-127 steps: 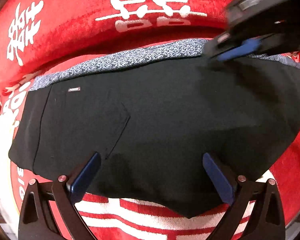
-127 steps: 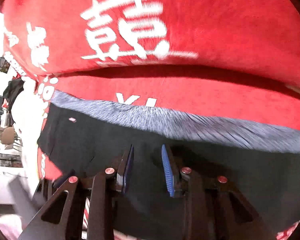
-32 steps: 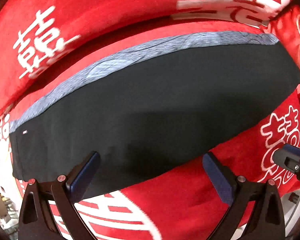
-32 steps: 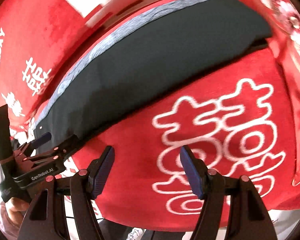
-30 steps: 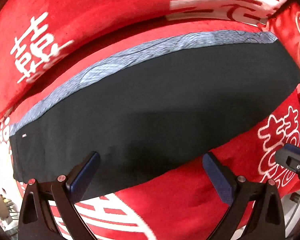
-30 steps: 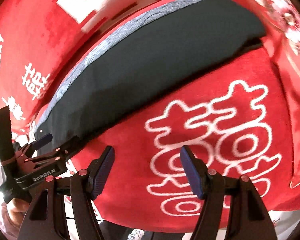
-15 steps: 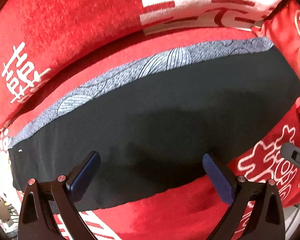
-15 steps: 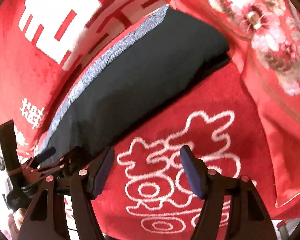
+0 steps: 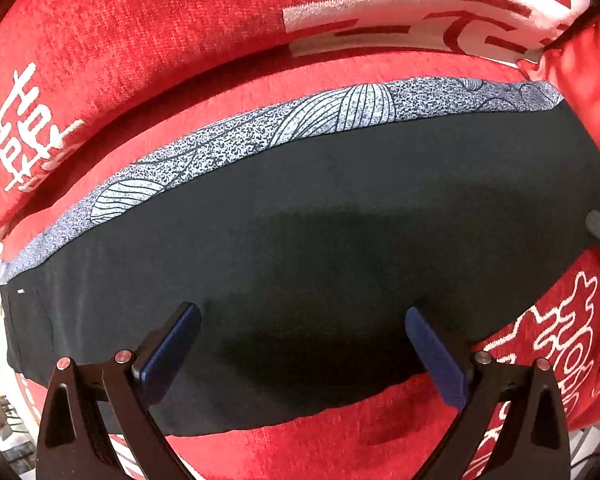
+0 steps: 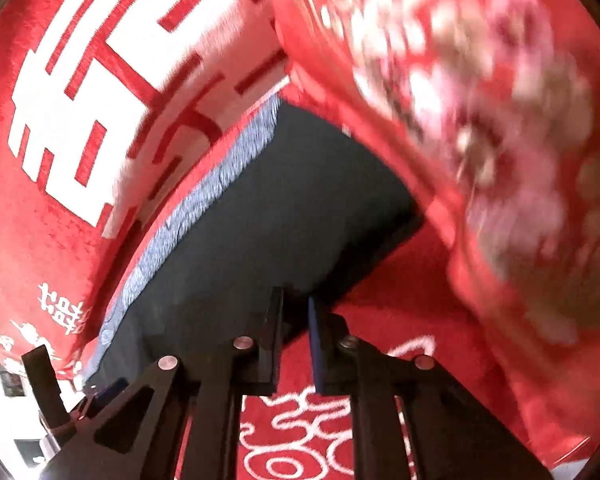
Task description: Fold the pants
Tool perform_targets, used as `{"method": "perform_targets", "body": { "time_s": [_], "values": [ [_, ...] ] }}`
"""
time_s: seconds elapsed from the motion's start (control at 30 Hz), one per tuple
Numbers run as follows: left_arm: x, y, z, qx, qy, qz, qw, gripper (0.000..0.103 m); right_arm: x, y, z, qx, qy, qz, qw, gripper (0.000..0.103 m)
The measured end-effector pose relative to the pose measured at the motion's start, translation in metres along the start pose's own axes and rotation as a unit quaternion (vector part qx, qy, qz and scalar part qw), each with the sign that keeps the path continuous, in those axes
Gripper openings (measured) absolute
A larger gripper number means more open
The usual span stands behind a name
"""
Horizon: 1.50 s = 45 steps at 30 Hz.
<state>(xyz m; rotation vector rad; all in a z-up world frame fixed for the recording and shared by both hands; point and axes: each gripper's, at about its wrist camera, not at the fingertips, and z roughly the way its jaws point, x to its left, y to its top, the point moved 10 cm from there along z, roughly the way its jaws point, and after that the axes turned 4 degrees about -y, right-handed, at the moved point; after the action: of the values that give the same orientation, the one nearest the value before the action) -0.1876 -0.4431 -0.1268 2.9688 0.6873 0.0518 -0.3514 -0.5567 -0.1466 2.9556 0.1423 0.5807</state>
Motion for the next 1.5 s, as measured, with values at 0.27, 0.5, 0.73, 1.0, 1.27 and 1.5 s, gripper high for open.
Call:
{"method": "perform_targets", "body": {
  "time_s": [0.27,0.5,0.73,1.0,1.27,1.5],
  "values": [
    [0.000,-0.002,0.000,-0.003,0.001,-0.002,1.0000,0.103,0.002,-0.029,0.002,0.043,0.081,0.033,0.995,0.041],
    [0.005,-0.007,0.008,-0.005,0.002,0.007,1.0000,0.103,0.000,-0.042,0.010,0.040,0.112,0.061,0.991,0.041],
    [0.005,-0.007,0.008,-0.011,0.001,0.006,0.9999,0.103,-0.002,-0.035,0.014,0.007,0.137,0.059,0.989,0.041],
    [0.007,-0.012,0.010,-0.029,-0.015,0.002,0.9994,0.103,0.008,-0.008,0.023,-0.068,0.166,0.062,0.982,0.050],
    [0.003,0.007,-0.017,-0.069,-0.010,0.033,0.9970,0.077,0.032,0.013,0.016,-0.059,0.159,0.051,0.984,0.014],
    [-0.024,0.011,0.013,-0.095,-0.059,0.024,0.9934,0.077,0.077,0.008,-0.017,-0.070,0.159,-0.043,0.984,0.014]
  ]
}}
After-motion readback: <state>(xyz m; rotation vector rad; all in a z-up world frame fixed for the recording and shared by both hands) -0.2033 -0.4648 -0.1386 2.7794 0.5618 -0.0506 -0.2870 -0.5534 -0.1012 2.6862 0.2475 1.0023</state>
